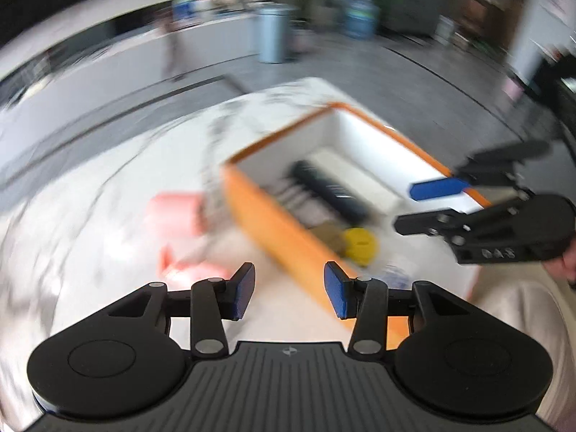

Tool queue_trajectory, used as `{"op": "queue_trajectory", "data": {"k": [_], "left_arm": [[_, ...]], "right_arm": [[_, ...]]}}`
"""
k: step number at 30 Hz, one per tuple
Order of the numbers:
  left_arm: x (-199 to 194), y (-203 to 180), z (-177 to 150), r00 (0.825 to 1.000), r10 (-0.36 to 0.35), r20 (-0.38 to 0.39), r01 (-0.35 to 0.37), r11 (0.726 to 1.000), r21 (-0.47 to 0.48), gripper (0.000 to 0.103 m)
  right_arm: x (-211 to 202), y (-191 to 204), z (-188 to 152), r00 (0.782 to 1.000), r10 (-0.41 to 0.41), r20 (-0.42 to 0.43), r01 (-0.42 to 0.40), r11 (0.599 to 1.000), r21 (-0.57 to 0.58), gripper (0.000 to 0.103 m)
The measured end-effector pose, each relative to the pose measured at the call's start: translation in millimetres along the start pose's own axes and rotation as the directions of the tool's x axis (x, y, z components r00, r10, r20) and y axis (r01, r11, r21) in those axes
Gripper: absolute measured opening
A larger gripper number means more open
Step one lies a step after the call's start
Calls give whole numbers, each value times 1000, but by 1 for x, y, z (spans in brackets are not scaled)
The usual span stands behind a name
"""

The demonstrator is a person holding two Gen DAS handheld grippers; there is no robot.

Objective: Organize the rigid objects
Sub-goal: 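Move both tools to the two pink bottles on the table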

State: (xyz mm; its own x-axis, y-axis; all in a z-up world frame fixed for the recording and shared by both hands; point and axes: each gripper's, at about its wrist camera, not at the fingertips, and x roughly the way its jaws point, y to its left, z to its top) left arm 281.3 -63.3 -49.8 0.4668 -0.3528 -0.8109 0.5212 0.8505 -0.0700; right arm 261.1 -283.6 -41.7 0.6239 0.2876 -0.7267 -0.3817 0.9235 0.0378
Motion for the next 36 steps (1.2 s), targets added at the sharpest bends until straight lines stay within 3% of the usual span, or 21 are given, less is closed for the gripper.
{"op": "queue_trajectory", "data": {"k": [3,7,11,14,18,23,27,34,36], "left_arm": [[-3,27,-14,999,22,24,-18,989,-149,53],[3,65,-28,999,45,31,-31,936,-349,53],[24,102,-40,999,30,26,-12,862,-507,53],[41,123,-46,999,3,38,21,789,-614,53],[62,144,-53,998,-30,48,55,711,-701,53],[86,158,-57,998,-44,46,64,673,-737,53],[111,172,-55,996,-80,36,79,641,-763,53],[133,182,-55,993,-113,20,86,625,-776,52],[134,182,-54,992,-125,23,98,636,-765,50]], "right_arm": [[10,24,17,1000,27,9,-27,999,-45,35],[32,57,39,999,53,-8,-54,990,-133,34],[68,85,54,996,61,-60,-72,978,-194,27],[100,102,59,994,35,-108,-62,966,-253,24],[140,117,63,986,-15,-165,-43,940,-338,24],[179,127,69,976,-72,-203,-17,915,-404,24],[202,127,77,962,-118,-246,14,922,-386,23],[232,127,83,930,-121,-348,-9,937,-350,21],[234,127,84,929,-112,-352,-17,939,-344,21]]}}
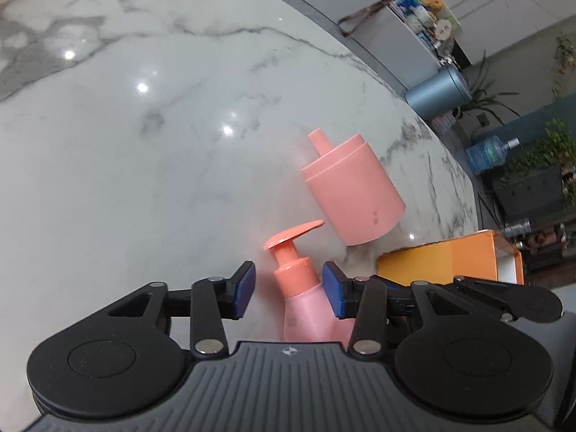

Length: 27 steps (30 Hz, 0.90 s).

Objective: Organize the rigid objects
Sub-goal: 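Move both tools to the two pink bottles on the table, then grasp the pink pump bottle with left tool while right tool grasps the pink spout bottle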

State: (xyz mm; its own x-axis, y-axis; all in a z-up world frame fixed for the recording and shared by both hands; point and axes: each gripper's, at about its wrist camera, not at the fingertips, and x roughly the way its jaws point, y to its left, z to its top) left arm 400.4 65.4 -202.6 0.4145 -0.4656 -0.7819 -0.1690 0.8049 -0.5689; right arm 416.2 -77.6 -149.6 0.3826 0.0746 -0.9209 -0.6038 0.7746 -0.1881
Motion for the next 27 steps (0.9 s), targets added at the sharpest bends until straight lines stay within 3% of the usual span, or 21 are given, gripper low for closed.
{"op": "queue_trajectory", "data": {"k": [4,9,11,14,17,19,21,25,27], "left_arm": [[2,-2,-1,1000,-19,-22,20,999,25,48],[4,-8,-1,999,-22,-35,25,997,74,33],[3,-10,-3,999,-20,-33,23,995,98,33],[-4,-9,-4,1000,-14,-6,14,993,119,32],[-20,-5,0,997,10,82,-21,989,145,31],[-29,3,7,992,9,125,-26,990,137,30],[-37,10,12,987,14,162,-36,990,133,29],[-44,17,18,979,23,202,-51,989,136,29],[-45,19,20,979,15,203,-42,990,133,29]], "right_arm": [[2,-4,3,999,36,-8,-36,999,29,20],[4,-8,4,995,101,-16,-99,992,78,16],[5,-4,4,993,114,-21,-112,991,72,16],[3,1,5,994,105,-21,-104,994,45,17],[-6,1,12,996,87,10,-88,996,26,18],[-15,2,20,998,47,42,-46,999,-8,24],[-21,3,29,997,0,74,3,999,-51,40],[-21,0,53,991,-71,117,86,988,-125,52],[-14,-4,66,989,-87,116,105,982,-158,69]]}}
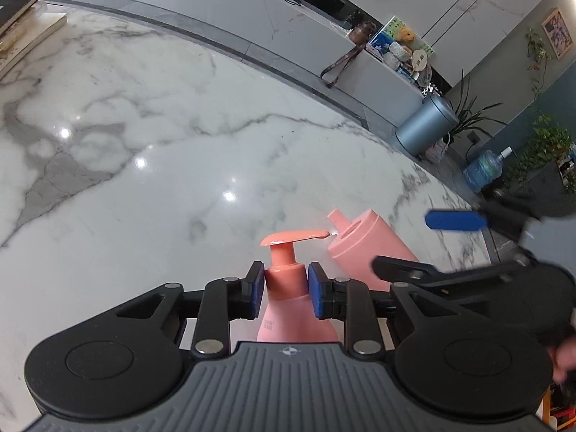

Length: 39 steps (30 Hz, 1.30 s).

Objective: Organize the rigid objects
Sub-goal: 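Grasp the pink pump bottle with left tool while right tool grasps the pink spout bottle, then carry both pink bottles over the orange box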

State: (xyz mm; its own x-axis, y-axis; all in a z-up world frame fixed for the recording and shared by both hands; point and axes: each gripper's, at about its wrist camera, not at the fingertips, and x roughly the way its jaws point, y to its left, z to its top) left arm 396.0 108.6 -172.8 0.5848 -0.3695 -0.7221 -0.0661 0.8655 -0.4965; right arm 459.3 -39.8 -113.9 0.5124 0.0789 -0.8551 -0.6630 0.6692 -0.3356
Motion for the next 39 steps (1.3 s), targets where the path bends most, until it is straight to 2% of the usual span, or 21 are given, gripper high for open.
{"op": "queue_trajectory", "data": {"k": [4,9,10,12,13,16,20,26,30,35,39], "left_arm": [[-1,1,2,1000,-22,7,22,1000,-4,29],[-5,4,4,998,-56,19,56,998,18,28],[-7,4,3,998,-63,22,62,998,27,28],[-10,3,2,997,-72,27,71,996,45,28],[-12,3,1,997,-75,28,73,996,54,28],[-21,-1,-3,996,-83,32,80,993,90,28],[-32,-10,-11,996,-88,30,83,985,155,28],[-52,-26,-36,998,-56,17,49,960,277,27],[-68,-33,-55,1000,-15,21,6,932,362,27],[-88,-39,-81,1000,21,-3,-18,893,450,27],[-95,-47,-93,998,68,-9,-54,869,492,27]], "right_arm": [[30,-5,18,997,9,-78,-13,999,-47,70],[58,-10,28,985,57,-161,-59,998,-3,70],[62,-11,29,983,66,-172,-65,998,8,69],[66,-12,28,980,77,-184,-75,997,22,59],[67,-11,27,979,80,-188,-77,997,25,59],[58,-9,22,982,87,-170,-79,995,54,58],[26,-4,8,988,127,-91,-115,985,133,58],[-13,5,-34,987,159,-2,-152,949,277,57],[-30,19,-66,975,211,67,-220,900,375,57],[-53,40,-100,967,216,138,-255,840,479,57],[-67,58,-126,962,222,158,-272,791,548,57]]}}
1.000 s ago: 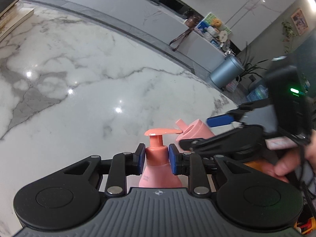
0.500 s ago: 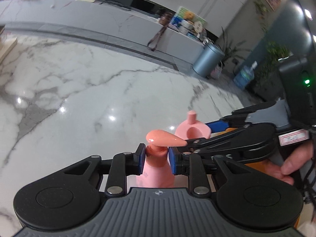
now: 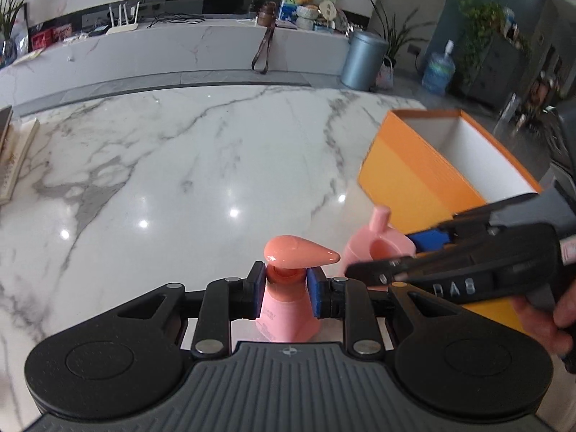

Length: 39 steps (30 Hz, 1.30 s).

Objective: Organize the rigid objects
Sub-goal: 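Carry both pink bottles over the orange box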

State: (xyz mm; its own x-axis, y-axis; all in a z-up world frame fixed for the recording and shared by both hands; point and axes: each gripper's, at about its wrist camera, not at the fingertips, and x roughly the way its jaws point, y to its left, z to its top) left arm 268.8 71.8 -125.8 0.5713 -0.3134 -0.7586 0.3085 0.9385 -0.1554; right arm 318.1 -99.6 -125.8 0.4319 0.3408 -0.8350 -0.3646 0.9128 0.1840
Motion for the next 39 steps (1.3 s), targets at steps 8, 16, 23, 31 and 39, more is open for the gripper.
{"op": "queue_trajectory", "data": {"k": [8,16,23,31,39], "left_arm": [[-3,-24,-13,996,84,37,-88,991,102,29],[5,-31,-15,992,121,44,-126,983,137,38],[7,-34,-16,992,118,43,-123,980,157,30],[-12,-37,-19,988,138,63,-143,986,88,28],[-73,-70,-1,987,55,148,-62,997,43,28]], "right_arm": [[-9,7,-45,996,-55,64,56,998,-7,57],[-14,3,-54,992,-61,107,62,998,-3,58],[-18,-2,-60,990,-57,128,57,998,7,58],[-32,0,-62,985,-44,164,47,999,-11,56],[-105,-6,-63,963,32,266,-31,999,-8,56]]}}
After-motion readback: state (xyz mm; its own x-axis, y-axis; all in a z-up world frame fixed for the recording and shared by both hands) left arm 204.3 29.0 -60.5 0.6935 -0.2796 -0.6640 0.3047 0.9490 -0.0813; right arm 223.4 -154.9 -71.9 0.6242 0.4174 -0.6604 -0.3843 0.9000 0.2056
